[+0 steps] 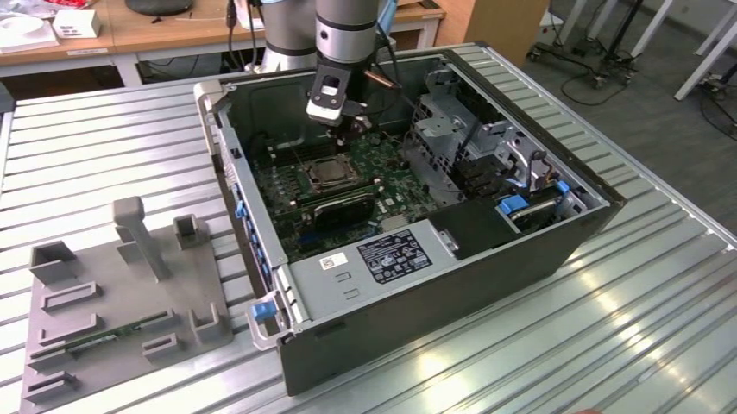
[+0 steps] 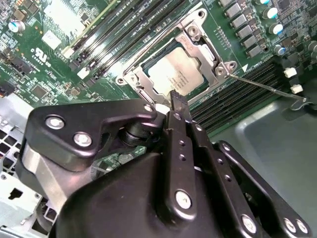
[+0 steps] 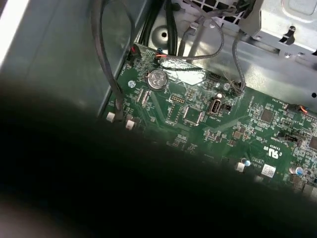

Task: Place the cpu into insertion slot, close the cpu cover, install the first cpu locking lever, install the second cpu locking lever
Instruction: 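Close the cpu cover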

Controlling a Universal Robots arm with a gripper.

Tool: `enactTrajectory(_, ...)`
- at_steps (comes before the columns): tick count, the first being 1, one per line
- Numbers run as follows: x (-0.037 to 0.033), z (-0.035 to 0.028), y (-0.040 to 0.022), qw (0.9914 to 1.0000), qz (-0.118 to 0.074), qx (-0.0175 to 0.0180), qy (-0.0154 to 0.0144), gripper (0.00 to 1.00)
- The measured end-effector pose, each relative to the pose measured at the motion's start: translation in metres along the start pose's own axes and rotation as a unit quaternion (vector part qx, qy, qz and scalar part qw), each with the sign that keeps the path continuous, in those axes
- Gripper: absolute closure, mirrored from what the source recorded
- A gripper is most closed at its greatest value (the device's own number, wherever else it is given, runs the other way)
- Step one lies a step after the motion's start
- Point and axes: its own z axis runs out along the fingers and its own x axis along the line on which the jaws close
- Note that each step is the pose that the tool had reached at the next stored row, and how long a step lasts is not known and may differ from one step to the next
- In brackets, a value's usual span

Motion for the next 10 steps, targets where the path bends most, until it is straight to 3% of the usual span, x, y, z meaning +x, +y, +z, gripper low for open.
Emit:
enactTrajectory(7,0.0,0.0,0.0,1.0,-0.001,0.0,0.0,0.89)
enactTrajectory(10,0.0,0.0001,0.0,0.99986,-0.017,0.0004,0.0006,0.89)
